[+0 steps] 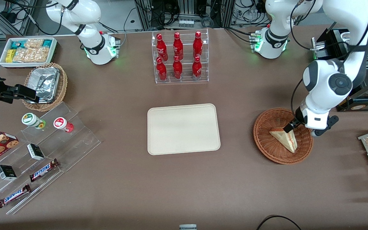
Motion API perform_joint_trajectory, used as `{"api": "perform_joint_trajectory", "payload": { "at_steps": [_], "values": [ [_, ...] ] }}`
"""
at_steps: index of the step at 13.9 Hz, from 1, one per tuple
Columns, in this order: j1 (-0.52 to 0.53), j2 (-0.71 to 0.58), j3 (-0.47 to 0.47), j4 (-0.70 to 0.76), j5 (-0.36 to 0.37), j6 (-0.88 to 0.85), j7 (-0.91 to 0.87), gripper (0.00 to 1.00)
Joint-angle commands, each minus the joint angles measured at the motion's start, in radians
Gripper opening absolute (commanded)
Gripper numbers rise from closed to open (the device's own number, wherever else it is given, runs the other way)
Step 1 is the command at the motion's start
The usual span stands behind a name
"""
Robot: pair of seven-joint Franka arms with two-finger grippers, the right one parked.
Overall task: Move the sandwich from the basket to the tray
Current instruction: 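Close the left gripper on the wrapped sandwich and lift it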
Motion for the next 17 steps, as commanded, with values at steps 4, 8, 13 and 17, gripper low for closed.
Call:
{"api": "perform_joint_trajectory", "payload": {
  "at_steps": [4, 8, 13, 17],
  "values": [
    [-0.004, 0.073, -0.001, -0.003, -0.009, 0.100, -0.065, 1.00],
    [-0.005, 0.109, -0.002, 0.002, -0.009, 0.124, -0.068, 0.82],
    [-0.010, 0.113, -0.021, 0.032, -0.007, 0.111, -0.098, 0.00],
    [-0.013, 0.029, -0.068, 0.159, 0.051, -0.188, -0.084, 0.00]
  ]
}}
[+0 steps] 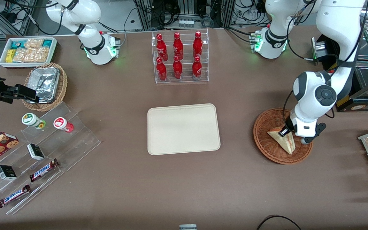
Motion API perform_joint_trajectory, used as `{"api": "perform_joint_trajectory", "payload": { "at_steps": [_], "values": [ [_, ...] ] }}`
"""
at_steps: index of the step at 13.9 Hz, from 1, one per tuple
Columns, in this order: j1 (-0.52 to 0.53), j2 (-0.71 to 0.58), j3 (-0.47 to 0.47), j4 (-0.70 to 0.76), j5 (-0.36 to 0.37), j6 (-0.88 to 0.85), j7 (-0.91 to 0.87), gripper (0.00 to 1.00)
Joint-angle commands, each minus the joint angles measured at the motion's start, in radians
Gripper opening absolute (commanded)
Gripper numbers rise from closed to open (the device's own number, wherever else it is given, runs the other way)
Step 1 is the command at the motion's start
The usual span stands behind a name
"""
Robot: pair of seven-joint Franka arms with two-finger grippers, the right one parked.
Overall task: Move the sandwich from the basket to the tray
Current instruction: 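Close the left gripper on the wrapped sandwich and lift it, then carry the sandwich with the left gripper over the cream tray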
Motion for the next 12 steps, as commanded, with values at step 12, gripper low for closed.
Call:
{"api": "perform_joint_trajectory", "payload": {
  "at_steps": [12],
  "values": [
    [-0.130, 0.099, -0.472, 0.499, 0.073, -0.540, -0.060, 0.00]
  ]
}}
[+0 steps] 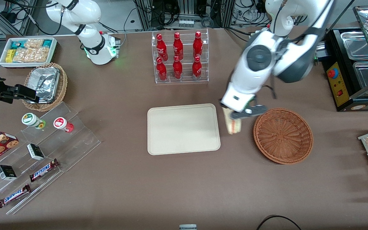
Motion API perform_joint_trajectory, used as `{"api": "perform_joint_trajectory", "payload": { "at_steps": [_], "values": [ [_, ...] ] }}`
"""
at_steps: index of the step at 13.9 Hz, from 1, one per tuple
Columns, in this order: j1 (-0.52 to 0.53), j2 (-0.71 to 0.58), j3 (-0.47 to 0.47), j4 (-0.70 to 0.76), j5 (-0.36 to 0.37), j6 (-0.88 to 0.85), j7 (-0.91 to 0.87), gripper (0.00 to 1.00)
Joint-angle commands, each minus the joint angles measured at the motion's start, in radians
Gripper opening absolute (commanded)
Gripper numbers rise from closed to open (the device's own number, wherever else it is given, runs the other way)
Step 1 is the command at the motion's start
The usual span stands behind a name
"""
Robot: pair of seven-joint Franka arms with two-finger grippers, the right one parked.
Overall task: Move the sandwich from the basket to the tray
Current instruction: 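Carry the sandwich with the left gripper over the cream tray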
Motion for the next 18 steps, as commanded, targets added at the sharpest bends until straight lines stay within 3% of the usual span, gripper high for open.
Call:
{"api": "perform_joint_trajectory", "payload": {
  "at_steps": [1, 4, 6, 14, 18],
  "values": [
    [-0.104, 0.142, -0.005, 0.128, 0.058, -0.019, -0.075, 0.00],
    [-0.222, 0.285, -0.005, 0.209, 0.182, -0.008, -0.206, 0.00],
    [-0.284, 0.348, 0.001, 0.238, 0.227, 0.045, -0.263, 0.00],
    [-0.359, 0.540, 0.001, 0.238, 0.463, 0.230, -0.454, 0.00],
    [-0.364, 0.552, 0.001, 0.240, 0.486, 0.237, -0.475, 0.00]
  ]
}}
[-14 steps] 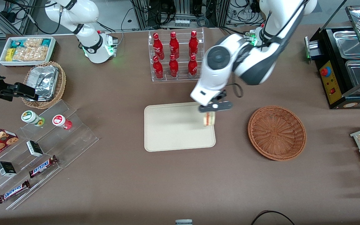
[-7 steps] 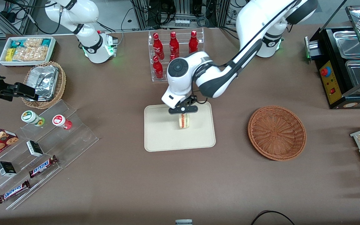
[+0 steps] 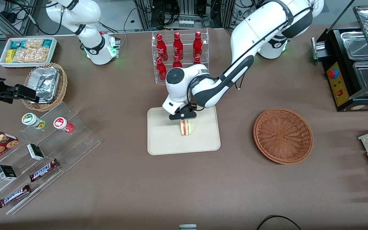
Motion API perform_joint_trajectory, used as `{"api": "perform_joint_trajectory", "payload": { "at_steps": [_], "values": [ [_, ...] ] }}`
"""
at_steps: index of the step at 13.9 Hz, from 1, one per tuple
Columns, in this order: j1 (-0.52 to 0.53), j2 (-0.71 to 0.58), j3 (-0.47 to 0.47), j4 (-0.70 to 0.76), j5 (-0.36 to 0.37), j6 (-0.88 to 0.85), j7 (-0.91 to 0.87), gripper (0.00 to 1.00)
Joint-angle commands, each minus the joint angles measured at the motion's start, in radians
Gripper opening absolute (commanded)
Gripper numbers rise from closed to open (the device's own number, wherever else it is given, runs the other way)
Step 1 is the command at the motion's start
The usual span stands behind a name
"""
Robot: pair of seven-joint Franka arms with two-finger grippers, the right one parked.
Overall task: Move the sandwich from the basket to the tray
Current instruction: 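Lower the sandwich onto the tray and open the left gripper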
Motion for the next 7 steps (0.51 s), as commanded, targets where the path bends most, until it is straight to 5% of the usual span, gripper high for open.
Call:
{"api": "perform_joint_trajectory", "payload": {
  "at_steps": [1, 2, 3, 7],
  "values": [
    [-0.016, 0.011, 0.005, 0.031, 0.022, 0.004, -0.027, 0.10],
    [-0.016, 0.011, 0.005, 0.031, 0.024, 0.005, -0.026, 0.68],
    [-0.015, 0.010, 0.005, 0.031, 0.024, 0.004, -0.024, 1.00],
    [-0.001, -0.061, 0.003, 0.031, 0.007, -0.025, -0.029, 1.00]
  ]
}}
